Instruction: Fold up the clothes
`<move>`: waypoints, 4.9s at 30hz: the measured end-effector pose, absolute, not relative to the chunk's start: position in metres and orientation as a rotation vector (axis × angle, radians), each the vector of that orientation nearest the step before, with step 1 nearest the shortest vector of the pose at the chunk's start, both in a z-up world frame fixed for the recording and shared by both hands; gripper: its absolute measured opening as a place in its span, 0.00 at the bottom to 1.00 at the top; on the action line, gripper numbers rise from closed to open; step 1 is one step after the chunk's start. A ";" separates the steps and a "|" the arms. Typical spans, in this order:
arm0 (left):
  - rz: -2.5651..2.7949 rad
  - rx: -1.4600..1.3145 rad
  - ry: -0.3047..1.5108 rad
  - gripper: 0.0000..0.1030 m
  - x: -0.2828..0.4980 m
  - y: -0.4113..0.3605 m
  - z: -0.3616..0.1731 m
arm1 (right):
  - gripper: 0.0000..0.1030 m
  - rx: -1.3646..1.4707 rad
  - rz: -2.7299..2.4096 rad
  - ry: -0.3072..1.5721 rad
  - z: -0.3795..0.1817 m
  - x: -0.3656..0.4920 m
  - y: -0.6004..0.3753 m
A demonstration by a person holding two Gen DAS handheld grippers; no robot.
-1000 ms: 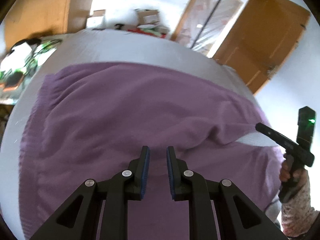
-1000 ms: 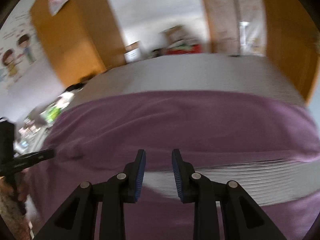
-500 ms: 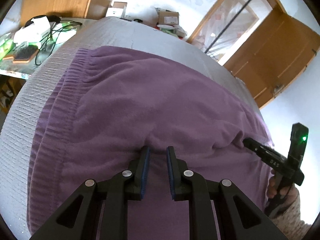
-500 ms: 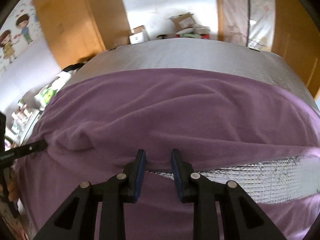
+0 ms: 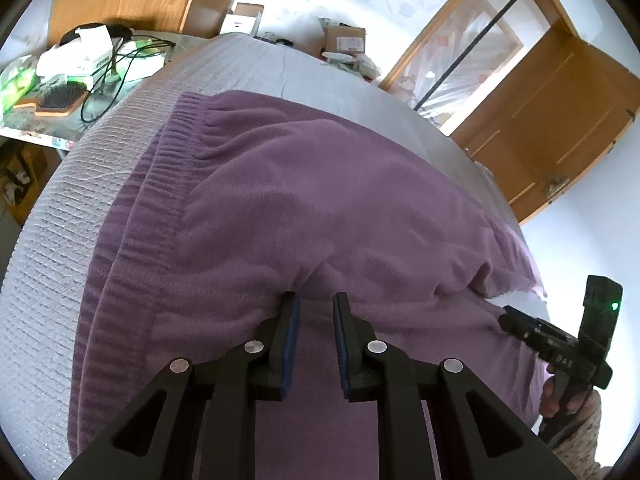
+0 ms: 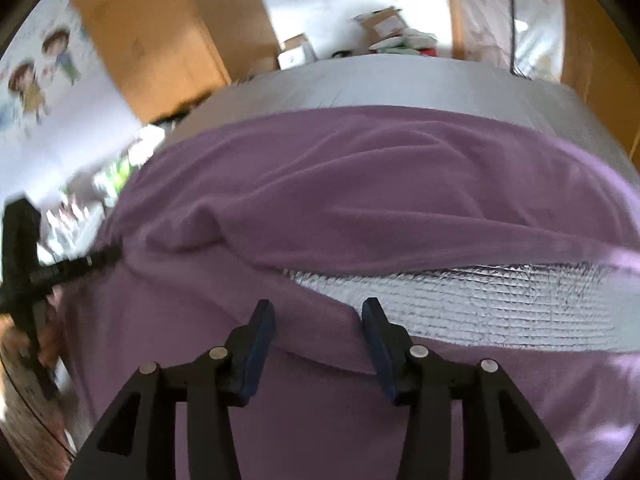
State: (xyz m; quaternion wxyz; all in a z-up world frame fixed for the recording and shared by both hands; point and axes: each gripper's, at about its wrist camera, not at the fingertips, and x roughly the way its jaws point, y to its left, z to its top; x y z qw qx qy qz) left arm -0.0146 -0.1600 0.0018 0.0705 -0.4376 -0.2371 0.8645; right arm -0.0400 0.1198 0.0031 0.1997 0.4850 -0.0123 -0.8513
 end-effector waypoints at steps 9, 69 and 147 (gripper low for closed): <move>2.596 -1.305 -0.734 0.17 -0.008 -0.166 0.003 | 0.41 1.392 -2.337 0.034 0.006 -0.032 0.111; 2.869 -1.253 -0.679 0.16 0.047 -0.212 0.044 | 0.41 1.151 -2.185 0.208 0.036 0.004 0.011; 2.777 -1.219 0.265 0.05 -0.120 -0.183 0.059 | 0.04 1.010 -2.217 0.460 0.049 -0.178 -0.041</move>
